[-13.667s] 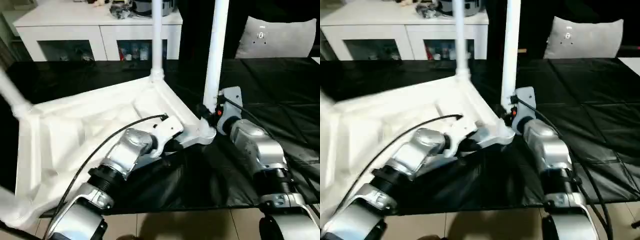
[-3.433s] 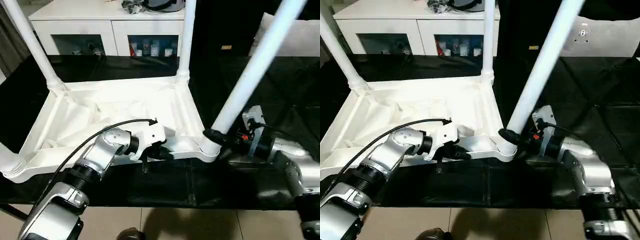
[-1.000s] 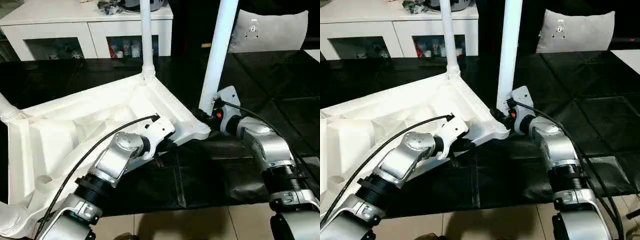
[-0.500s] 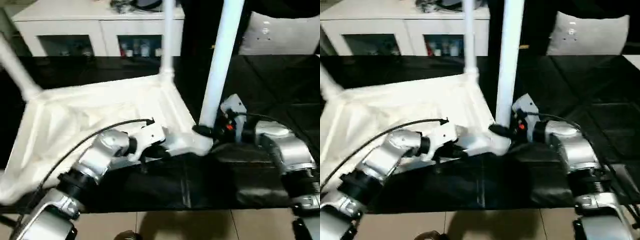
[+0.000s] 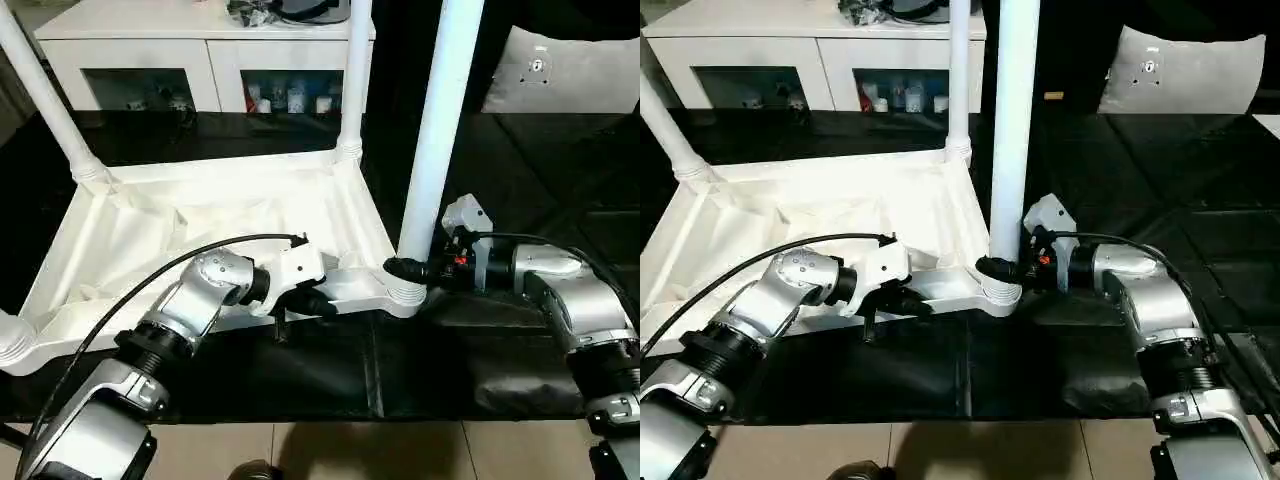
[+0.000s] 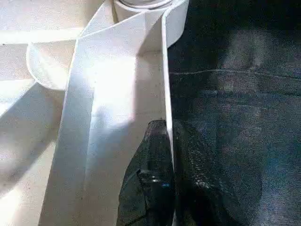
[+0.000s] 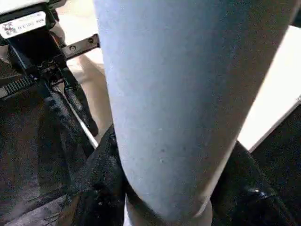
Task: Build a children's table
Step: Insert table leg to table base
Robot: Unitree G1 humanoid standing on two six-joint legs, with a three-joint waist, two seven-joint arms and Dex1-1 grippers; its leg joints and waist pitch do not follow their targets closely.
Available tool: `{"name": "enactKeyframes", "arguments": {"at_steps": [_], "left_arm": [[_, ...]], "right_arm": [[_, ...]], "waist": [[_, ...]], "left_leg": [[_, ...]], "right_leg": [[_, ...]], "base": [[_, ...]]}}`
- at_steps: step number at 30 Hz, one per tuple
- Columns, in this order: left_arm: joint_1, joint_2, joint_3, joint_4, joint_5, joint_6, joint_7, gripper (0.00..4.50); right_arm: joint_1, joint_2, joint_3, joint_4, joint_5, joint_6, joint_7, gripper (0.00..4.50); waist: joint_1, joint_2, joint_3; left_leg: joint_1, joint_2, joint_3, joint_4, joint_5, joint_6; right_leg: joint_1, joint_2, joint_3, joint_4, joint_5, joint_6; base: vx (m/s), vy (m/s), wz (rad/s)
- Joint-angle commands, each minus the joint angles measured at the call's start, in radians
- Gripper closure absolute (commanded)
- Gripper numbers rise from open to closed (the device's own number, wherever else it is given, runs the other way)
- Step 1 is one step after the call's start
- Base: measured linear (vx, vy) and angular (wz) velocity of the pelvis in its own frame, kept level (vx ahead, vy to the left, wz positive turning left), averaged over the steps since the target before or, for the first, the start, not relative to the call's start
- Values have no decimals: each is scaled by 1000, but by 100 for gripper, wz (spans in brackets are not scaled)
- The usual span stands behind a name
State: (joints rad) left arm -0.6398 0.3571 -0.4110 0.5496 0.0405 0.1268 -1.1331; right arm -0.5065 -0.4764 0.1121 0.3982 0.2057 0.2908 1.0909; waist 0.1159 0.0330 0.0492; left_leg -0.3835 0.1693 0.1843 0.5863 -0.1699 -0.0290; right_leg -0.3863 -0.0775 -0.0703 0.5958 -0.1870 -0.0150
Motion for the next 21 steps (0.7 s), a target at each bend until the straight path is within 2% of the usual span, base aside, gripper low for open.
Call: {"name": "enactKeyframes", "arguments": {"at_steps": [1,2,6,7,10,11,12,14,15,18,21], "left_arm": [[-52,4,34,-16,-8,-36,2,450],[-51,2,37,-12,-12,-38,1,450],[-48,1,39,-9,-15,-41,1,450],[-46,1,39,-9,-15,-42,0,450],[-44,1,38,-7,-16,-44,-3,450],[-46,1,39,-4,-17,-46,-5,450],[-46,1,39,-4,-17,-46,-5,450],[-48,4,39,2,-16,-50,-9,450],[-51,5,40,6,-16,-52,-12,450],[-54,8,40,10,-15,-53,-15,450],[-55,11,37,12,-12,-54,-21,450]], "right_arm": [[62,14,39,58,-32,34,-23,262],[72,33,3,54,-9,28,-58,262],[85,49,-32,53,12,13,-87,262],[99,47,-40,52,17,6,-88,262],[129,35,-41,40,17,1,-81,262],[138,30,-40,30,18,2,-74,262],[138,30,-40,30,18,2,-74,262],[148,27,-41,15,20,4,-67,262],[151,26,-43,10,24,6,-66,262],[153,24,-41,10,26,4,-64,262],[152,21,-28,17,16,-6,-62,262]], "waist": [[0,-11,-61],[0,-8,-61],[-4,-9,-61],[-3,0,-61],[-2,-5,-63],[0,-1,-63],[0,-3,-64],[1,2,-65],[2,5,-64],[3,3,-64],[4,9,-64]], "left_leg": [[23,69,-25,-73,-238,30],[25,70,-26,-74,-249,25],[27,70,-28,-78,-286,8],[28,70,-30,-78,-296,4],[28,70,-29,-78,-299,1],[27,70,-30,-78,-293,2],[27,70,-29,-77,-283,5],[25,70,-29,-77,-276,10],[26,70,-29,-77,-280,10],[26,69,-29,-77,-294,5],[28,71,-30,-79,-305,-1]], "right_leg": [[35,-86,49,-70,-243,-213],[34,-87,49,-72,-256,-209],[32,-88,49,-75,-274,-201],[32,-88,49,-75,-279,-201],[34,-87,49,-75,-259,-201],[35,-87,49,-74,-248,-203],[35,-85,49,-72,-223,-207],[36,-84,48,-70,-194,-217],[35,-84,47,-70,-194,-219],[37,-85,47,-70,-202,-223],[36,-85,47,-70,-202,-224]], "base": [[0,0,0],[0,0,0],[0,0,0],[0,0,0],[0,0,0],[0,0,0],[0,0,0],[0,0,0],[0,0,0],[0,0,0],[0,0,0]]}}
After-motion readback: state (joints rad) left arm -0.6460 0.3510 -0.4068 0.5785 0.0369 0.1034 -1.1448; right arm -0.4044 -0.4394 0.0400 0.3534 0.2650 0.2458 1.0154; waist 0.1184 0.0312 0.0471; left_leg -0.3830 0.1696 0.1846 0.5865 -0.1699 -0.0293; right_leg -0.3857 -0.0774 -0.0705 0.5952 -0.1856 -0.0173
